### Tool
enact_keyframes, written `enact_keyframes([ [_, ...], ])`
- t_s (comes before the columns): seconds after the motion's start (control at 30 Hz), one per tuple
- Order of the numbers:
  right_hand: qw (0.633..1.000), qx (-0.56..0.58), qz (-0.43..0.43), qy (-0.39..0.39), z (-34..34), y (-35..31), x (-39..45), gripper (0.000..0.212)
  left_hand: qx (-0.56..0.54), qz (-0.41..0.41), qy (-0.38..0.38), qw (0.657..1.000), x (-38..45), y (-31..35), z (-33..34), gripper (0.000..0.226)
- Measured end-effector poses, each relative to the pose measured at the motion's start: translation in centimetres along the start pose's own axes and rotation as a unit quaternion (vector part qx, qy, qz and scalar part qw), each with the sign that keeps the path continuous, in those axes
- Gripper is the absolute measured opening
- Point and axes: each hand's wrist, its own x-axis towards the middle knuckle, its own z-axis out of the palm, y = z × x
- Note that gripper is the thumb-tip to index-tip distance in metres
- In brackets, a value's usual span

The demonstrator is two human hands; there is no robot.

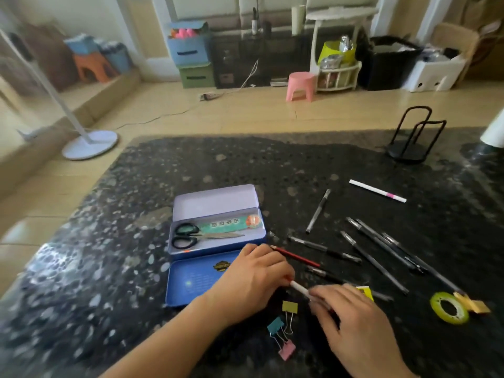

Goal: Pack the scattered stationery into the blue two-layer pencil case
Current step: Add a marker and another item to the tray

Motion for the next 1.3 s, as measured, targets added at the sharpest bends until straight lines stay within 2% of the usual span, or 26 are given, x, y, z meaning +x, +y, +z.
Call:
enact_keyframes([
  [0.1, 0.998, 0.045, 0.030, 0.032, -0.1, -0.4, 1.1, 0.010, -0.058, -0.043, 0.049, 0.996, -2.1, -0.9, -0.4, 0.017],
  [0.2, 0.994, 0.077, 0.067, 0.034, 0.0, -0.5, 3.3, 0.022, -0.030, -0.134, 0.096, 0.986, -3.9, -4.2, -1.0, 0.032],
  [0.3, 0.997, 0.038, 0.058, 0.029, 0.5, -1.5, 7.1, 0.018, 0.060, -0.248, 0.084, 0.963, -5.0, -9.0, -2.0, 0.040],
  [0.4, 0.999, -0.003, 0.028, 0.020, 2.2, -3.9, 12.2, 0.016, 0.103, -0.301, 0.052, 0.947, -5.9, -11.9, -2.3, 0.043],
  [0.57, 0.994, -0.101, -0.039, -0.012, 7.9, -7.4, 18.5, 0.016, 0.105, -0.327, 0.071, 0.936, -6.4, -12.9, -1.8, 0.035],
  [0.73, 0.989, -0.138, -0.038, -0.036, 11.3, -7.9, 20.3, 0.019, 0.080, -0.330, 0.100, 0.935, -6.9, -12.9, -1.6, 0.031],
  [0.87, 0.994, -0.089, -0.055, -0.008, 10.9, -7.4, 19.8, 0.018, 0.061, -0.324, 0.113, 0.937, -7.0, -13.4, -2.4, 0.037],
  [0.93, 0.994, -0.094, -0.056, -0.024, 10.5, -7.1, 19.9, 0.021, 0.053, -0.313, 0.108, 0.942, -6.9, -13.4, -2.6, 0.041],
  [1.0, 0.991, -0.120, -0.039, -0.054, 10.4, -7.1, 20.4, 0.017, 0.038, -0.336, 0.110, 0.935, -6.8, -13.4, -2.4, 0.048],
  [1.1, 0.991, -0.114, -0.007, -0.066, 10.6, -7.6, 21.1, 0.016, 0.036, -0.349, 0.077, 0.933, -7.0, -13.6, -1.6, 0.064],
  [1.2, 0.993, -0.093, 0.016, -0.073, 10.8, -7.7, 21.4, 0.017, 0.031, -0.337, 0.056, 0.939, -7.1, -14.3, -1.3, 0.068],
  [1.3, 0.996, -0.054, -0.003, -0.071, 10.1, -6.6, 20.6, 0.019, 0.038, -0.327, 0.039, 0.944, -6.9, -14.5, -1.3, 0.068],
])
